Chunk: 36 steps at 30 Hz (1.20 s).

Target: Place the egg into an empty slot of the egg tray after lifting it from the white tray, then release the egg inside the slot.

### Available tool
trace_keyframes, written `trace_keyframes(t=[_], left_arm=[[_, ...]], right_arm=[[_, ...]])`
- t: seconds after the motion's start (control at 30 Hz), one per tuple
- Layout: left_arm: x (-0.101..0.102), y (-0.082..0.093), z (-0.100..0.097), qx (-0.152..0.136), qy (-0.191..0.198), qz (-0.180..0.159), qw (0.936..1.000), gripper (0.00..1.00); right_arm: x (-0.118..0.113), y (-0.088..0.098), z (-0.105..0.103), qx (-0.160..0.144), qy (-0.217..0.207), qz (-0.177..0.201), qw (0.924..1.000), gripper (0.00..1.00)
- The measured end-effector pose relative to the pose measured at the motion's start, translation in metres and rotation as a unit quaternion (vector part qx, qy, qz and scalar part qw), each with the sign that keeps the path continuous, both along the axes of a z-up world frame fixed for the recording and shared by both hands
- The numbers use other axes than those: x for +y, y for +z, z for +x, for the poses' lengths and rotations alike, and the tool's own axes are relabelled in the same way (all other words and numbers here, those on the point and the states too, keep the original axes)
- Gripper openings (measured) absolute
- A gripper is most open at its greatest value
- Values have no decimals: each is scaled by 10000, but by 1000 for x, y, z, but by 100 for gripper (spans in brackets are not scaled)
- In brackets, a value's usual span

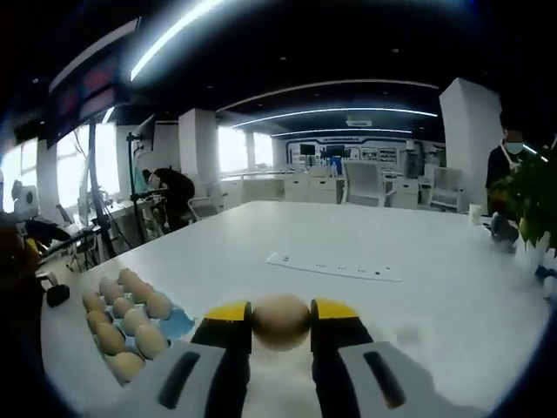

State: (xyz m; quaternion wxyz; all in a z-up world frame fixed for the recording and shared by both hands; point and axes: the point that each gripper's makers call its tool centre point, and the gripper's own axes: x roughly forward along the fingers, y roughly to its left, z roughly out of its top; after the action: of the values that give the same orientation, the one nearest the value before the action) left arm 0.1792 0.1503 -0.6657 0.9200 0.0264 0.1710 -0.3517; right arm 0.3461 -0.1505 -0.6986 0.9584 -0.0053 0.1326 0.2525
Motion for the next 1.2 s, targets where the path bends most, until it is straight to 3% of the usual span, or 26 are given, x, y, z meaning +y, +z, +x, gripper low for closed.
trace_keyframes(t=[0.2, 0.67, 1.2], left_arm=[[2, 0, 0, 1, 14, 1, 10000, 64], [3, 0, 0, -3, 29, 5, 10000, 64], [4, -2, -1, 13, 46, -3, 10000, 64]], right_arm=[[32, -7, -1, 50, 374, -19, 9993, 26], [82, -19, -7, 156, 927, -52, 9956, 26], [103, -29, -5, 215, 1178, -126, 9927, 26]])
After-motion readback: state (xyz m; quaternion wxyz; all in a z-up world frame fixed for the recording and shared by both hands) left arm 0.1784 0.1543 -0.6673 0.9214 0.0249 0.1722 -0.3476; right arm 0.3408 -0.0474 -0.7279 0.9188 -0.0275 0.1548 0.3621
